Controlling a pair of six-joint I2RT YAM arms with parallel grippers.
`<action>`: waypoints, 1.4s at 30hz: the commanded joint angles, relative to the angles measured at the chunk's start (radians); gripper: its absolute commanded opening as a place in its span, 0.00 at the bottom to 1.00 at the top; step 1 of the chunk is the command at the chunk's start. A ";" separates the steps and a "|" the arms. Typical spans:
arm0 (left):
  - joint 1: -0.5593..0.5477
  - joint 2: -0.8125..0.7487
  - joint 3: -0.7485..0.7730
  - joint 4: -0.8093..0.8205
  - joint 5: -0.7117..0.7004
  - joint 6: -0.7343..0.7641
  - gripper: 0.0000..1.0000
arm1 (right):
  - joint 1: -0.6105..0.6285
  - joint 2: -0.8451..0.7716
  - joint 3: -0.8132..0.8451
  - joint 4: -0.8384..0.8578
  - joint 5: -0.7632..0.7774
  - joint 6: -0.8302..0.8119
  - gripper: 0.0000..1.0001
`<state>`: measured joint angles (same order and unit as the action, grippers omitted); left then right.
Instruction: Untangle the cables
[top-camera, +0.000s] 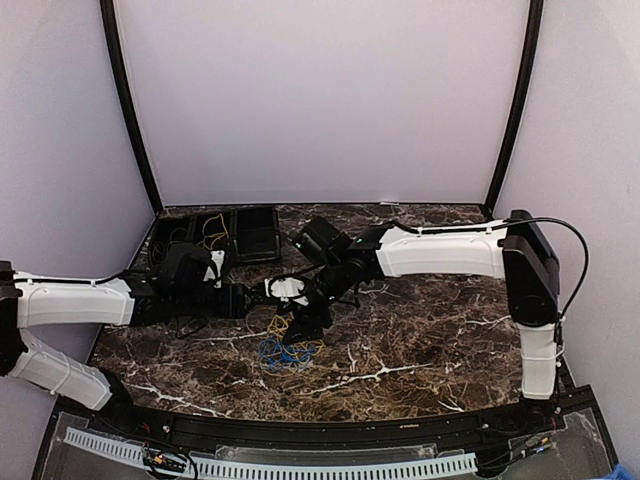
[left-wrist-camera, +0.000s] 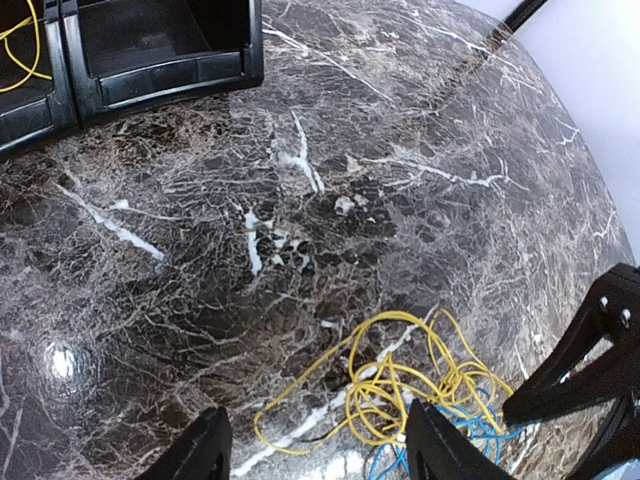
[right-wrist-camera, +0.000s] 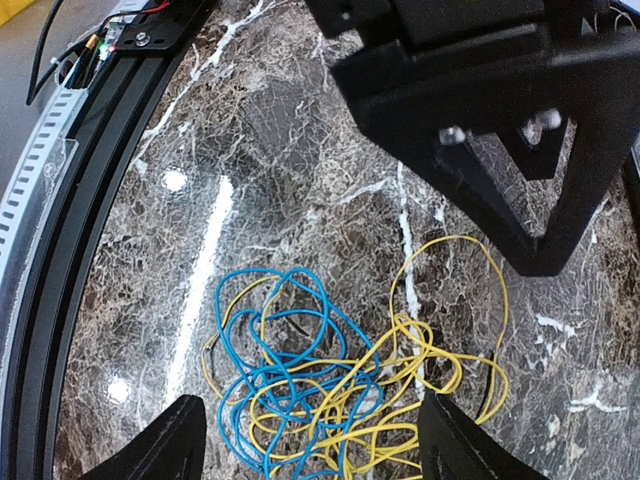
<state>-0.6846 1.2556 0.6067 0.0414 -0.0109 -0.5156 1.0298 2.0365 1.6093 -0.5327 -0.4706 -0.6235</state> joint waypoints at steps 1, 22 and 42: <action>0.012 0.105 -0.009 0.010 0.027 -0.029 0.64 | 0.026 0.032 0.066 0.033 0.002 0.002 0.74; 0.017 0.102 -0.018 0.102 0.092 -0.025 0.00 | 0.034 0.107 -0.118 0.145 0.031 0.053 0.48; 0.023 -0.359 0.798 -0.398 -0.482 0.405 0.00 | 0.016 0.112 -0.221 0.104 0.067 0.045 0.10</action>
<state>-0.6708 0.9272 1.2457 -0.3313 -0.3389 -0.2565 1.0500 2.1387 1.4315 -0.3443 -0.4458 -0.5823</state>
